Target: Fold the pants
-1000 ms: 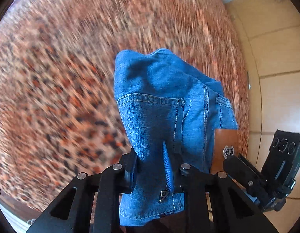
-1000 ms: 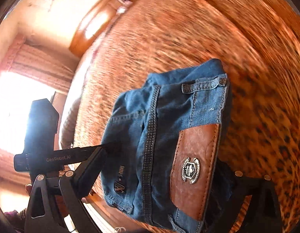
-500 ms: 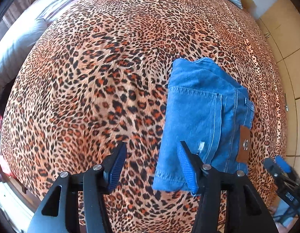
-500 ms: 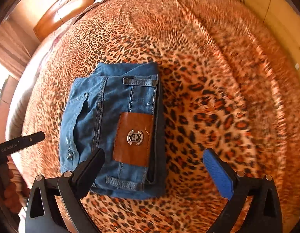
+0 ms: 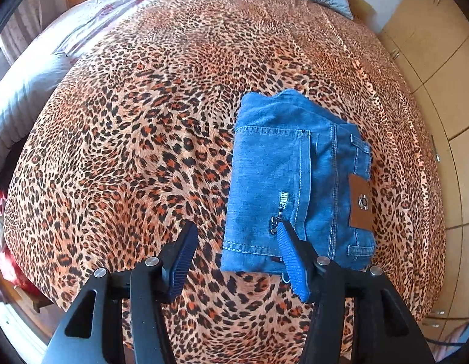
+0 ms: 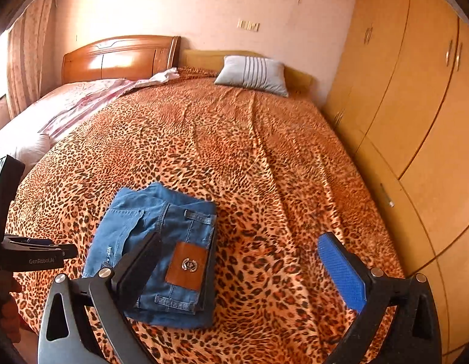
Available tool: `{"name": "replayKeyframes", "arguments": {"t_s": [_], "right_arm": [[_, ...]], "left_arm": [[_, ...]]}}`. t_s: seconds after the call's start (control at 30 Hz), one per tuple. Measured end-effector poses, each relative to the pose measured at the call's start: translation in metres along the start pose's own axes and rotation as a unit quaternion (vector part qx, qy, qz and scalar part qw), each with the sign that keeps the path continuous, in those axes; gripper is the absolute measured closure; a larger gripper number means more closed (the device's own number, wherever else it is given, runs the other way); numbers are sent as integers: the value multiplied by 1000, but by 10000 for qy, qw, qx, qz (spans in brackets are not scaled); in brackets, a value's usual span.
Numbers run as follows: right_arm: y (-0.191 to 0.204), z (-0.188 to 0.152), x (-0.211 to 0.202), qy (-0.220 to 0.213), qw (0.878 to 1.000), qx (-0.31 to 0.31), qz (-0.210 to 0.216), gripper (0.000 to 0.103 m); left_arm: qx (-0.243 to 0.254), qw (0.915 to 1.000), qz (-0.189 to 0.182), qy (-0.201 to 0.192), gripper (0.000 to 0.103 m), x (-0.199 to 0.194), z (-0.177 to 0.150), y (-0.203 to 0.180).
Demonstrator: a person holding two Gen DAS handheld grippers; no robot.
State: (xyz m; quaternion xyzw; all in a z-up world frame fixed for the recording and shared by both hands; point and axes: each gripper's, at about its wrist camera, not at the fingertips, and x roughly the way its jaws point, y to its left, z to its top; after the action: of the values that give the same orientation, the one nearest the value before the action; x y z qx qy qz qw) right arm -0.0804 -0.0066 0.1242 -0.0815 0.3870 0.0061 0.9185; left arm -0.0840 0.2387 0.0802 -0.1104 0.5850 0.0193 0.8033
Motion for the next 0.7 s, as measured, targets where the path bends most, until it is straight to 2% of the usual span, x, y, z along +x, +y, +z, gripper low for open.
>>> {"name": "replayKeyframes", "arguments": {"t_s": [0.17, 0.23, 0.37, 0.57, 0.7], "right_arm": [[-10, -10, 19, 711, 9963, 363, 324, 0], [-10, -21, 27, 942, 9935, 468, 434, 0], [-19, -50, 41, 1492, 9744, 1192, 1184, 0], [-37, -68, 32, 1407, 9740, 1422, 1064, 0], [-45, -69, 24, 1246, 9758, 1445, 1070, 0]], "left_arm": [[-3, 9989, -106, -460, 48, -15, -15, -4], [105, 9976, -14, -683, 48, -21, -25, -11], [391, 9941, 340, -949, 48, -30, -41, -24], [693, 9921, 466, -932, 48, -32, -56, -43], [790, 9895, 513, -1094, 48, -38, -60, -54]]}}
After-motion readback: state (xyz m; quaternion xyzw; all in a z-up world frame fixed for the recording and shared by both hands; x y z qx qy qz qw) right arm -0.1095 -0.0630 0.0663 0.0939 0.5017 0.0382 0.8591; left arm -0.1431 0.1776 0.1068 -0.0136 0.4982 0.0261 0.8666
